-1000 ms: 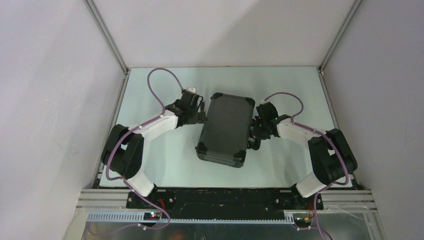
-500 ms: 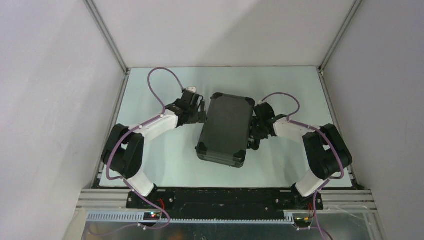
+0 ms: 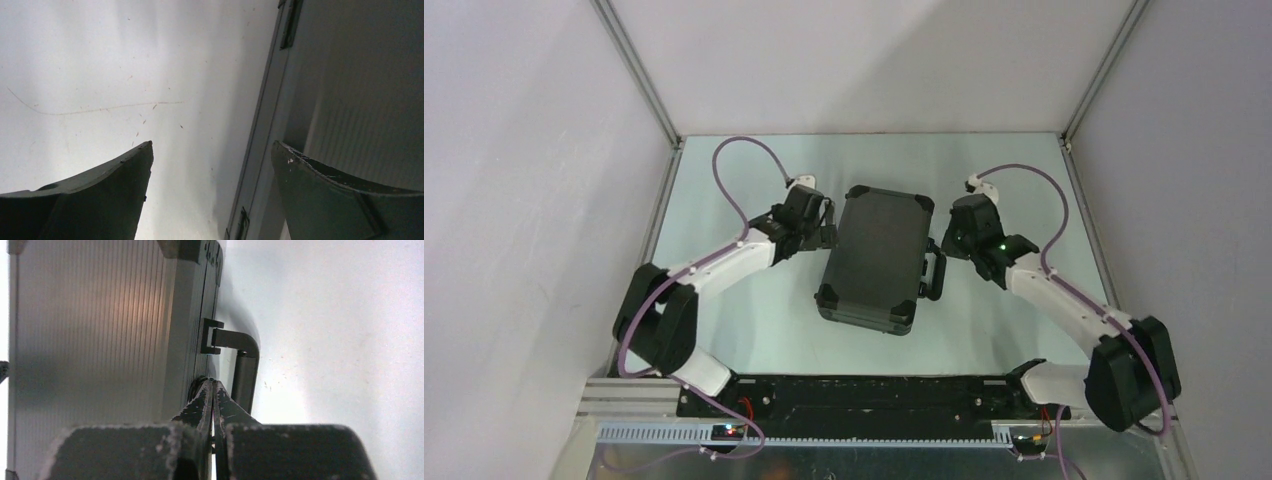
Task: Pack up texas hold em set
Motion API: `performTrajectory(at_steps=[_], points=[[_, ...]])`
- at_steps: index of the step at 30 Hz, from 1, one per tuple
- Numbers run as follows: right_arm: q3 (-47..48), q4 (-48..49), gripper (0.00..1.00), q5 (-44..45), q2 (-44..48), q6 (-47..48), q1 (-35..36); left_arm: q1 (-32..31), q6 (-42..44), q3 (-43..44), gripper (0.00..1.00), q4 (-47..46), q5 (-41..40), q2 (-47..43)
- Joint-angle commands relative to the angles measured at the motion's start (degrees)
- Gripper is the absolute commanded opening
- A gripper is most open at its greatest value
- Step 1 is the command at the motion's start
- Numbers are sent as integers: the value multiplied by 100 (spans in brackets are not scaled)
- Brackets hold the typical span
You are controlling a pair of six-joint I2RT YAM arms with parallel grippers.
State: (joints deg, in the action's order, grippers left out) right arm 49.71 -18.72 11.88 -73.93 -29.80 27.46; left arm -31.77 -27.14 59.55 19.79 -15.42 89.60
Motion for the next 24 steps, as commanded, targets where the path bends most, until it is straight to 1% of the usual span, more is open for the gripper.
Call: performTrajectory(at_steps=[1,3,4,5,6,7,8,9,10,12,13,14,16,17,18,19,24], points=[[-116,-258,0,570,588,89,-5,-237,-295,-250,94,-194,39,-821],[-363,-238,9,515,991,44,-12,-238,-352,-426,96,-156,-138,-1231],[-457,-233,19,490,1271,-2,-12,-248,-371,-492,97,-144,-194,-1378],[-637,-238,22,442,1587,-22,-6,-249,-417,-650,98,-130,-290,-1697],[-739,-260,29,436,1756,-75,-5,-248,-443,-723,99,-111,-323,-1844],[-925,-324,33,440,2084,-108,-4,-250,-484,-894,99,-104,-366,-2174],[-1006,-437,39,470,2238,-180,-4,-255,-505,-990,99,-98,-383,-2324],[-1156,-500,42,516,2565,-213,-4,-262,-517,-1167,100,-89,-440,-2650],[-1223,-619,56,525,2724,-277,0,-267,-538,-1263,100,-63,-460,-2817],[-1422,-771,65,473,3208,-337,0,-264,-579,-1530,100,3,-550,-3442],[-1542,-812,68,423,3530,-357,-3,-263,-589,-1702,100,31,-594,-3608],[-1600,-919,69,400,3691,-410,-4,-266,-597,-1781,100,70,-616,-3937],[-1677,-1138,76,407,4091,-537,0,-268,-602,-2017,100,138,-691,-4382],[-1700,-1210,90,459,4355,-644,-2,-268,-592,-2149,100,174,-765,-4513],[-1719,-1366,95,549,4481,-704,1,-268,-525,-2206,100,242,-794,-4829],[-1732,-1439,98,599,4742,-828,3,-275,-492,-2304,100,283,-896,-4913],[-1816,-1934,99,1068,5725,-1196,1,-277,-646,-2793,100,473,-1312,-5698]])
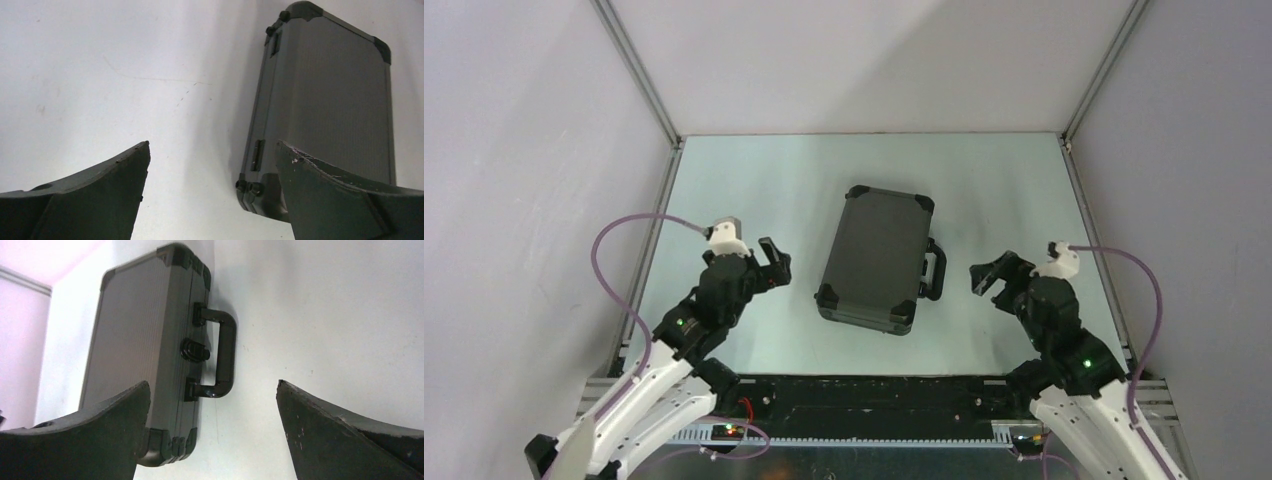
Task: Pack up texas hold em set
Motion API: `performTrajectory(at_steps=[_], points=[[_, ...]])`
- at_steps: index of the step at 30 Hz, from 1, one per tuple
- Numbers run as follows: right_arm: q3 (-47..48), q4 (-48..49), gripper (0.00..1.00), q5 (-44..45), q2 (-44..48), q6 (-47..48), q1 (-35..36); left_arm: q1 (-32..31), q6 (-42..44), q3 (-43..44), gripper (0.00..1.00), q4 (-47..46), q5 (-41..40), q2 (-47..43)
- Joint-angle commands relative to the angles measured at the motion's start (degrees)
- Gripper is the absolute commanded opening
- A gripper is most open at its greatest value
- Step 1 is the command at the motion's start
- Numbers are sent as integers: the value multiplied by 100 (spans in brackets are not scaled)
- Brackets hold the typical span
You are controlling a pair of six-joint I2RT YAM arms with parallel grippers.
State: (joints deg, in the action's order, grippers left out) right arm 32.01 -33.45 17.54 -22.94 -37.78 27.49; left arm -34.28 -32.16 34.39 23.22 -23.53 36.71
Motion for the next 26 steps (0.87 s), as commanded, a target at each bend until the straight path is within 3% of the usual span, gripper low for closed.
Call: performTrajectory(at_steps=[1,8,26], points=[[-54,-555,99,565,735,-426,2,-26,-164,-325,100,148,-524,-535],[-404,-322,99,946,1629,-417,20,-24,-125,-836,100,236,-780,-1087],[-538,-216,99,1311,1425,-554,22,-25,-59,-1510,100,156,-1462,-1933]])
